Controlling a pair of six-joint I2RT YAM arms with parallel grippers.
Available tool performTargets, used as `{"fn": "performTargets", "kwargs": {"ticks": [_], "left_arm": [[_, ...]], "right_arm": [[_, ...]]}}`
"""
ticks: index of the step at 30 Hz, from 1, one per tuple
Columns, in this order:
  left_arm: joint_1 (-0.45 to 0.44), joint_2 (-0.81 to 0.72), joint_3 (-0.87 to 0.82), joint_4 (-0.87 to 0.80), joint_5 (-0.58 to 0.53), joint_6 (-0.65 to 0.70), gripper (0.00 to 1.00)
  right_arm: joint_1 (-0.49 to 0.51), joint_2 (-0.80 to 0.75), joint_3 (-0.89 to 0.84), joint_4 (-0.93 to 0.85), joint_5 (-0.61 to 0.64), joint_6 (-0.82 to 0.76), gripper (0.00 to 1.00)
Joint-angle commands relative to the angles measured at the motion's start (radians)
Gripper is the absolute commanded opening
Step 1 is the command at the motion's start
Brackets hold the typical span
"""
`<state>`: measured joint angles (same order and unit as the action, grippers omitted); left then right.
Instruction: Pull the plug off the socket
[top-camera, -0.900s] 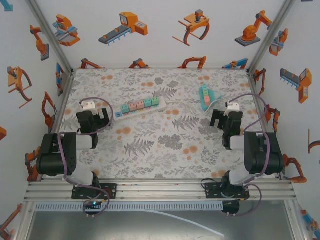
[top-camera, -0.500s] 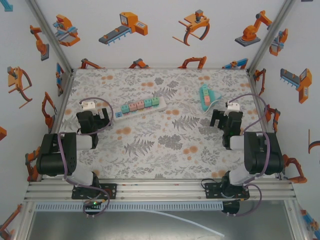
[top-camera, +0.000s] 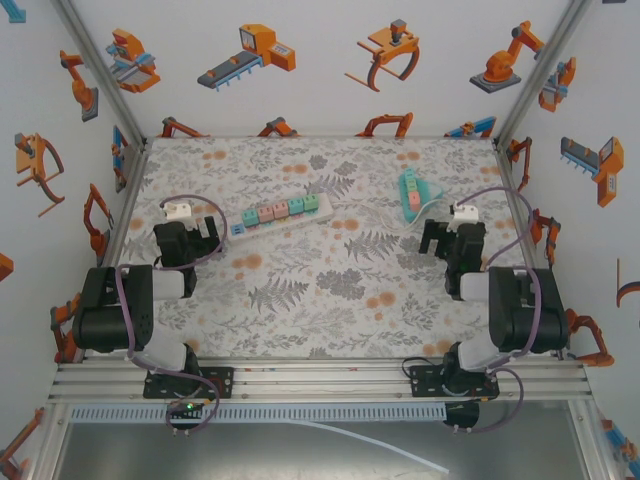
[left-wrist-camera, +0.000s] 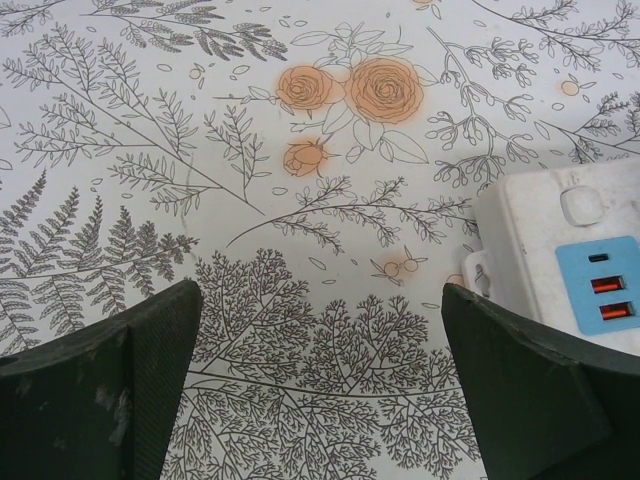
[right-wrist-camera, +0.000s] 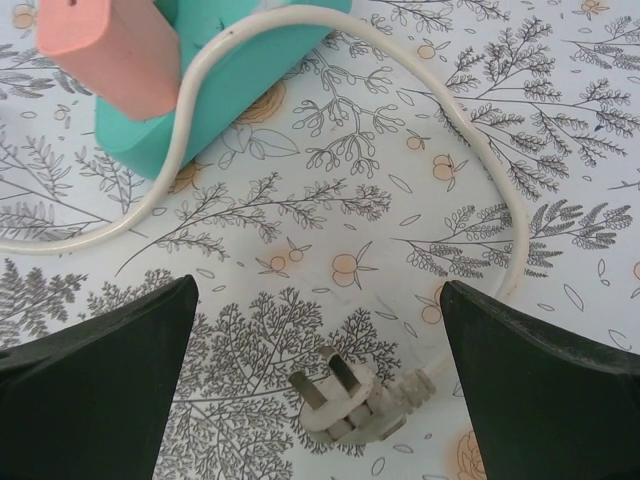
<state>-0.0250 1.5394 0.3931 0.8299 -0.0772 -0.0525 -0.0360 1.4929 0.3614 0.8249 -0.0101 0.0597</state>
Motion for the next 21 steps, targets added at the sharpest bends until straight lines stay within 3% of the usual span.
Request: {"fn": "performTargets", "kwargs": {"ticks": [1,4,6,8,11,16,21], "left_arm": [[-0.001,-0.038,-0.012,0.017,0.024,0.024,0.97],[-0.018,-0.156,-0.063,0.010,-0.027,0.026,0.97],[-0.051,-0.284,-0.074,-0.092,-0.087,0.021,0.97],[-0.079,-0.437,-0.053,-0.259,-0.138,-0.049,0.97],[-0.097,-0.614,-0.025,-0.432,-0.137,-0.202,0.97],[-0.117,-0.773,0.066,-0.678,-0.050,-0.539,0.97],[-0.138,-0.679,0.238,-0.908,0.046,-0.652,0.97]], "right_arm": [[-0.004,-0.173,-0.008,-0.098,0.058,0.032,0.99],[-0.002,-0.374,0.014,-0.331,0.090,0.142,0.99],[0.004,-0.507,0.051,-0.498,0.063,0.225,0.99],[0.007,-0.599,0.112,-0.685,0.075,0.365,0.99],[0.023,-0.662,0.225,-0.887,-0.034,0.426,0.98],[0.205,-0.564,0.454,-1.112,-0.088,0.408,0.98],[0.436,-0.277,0.747,-1.282,-0.124,0.344,0.98]]}}
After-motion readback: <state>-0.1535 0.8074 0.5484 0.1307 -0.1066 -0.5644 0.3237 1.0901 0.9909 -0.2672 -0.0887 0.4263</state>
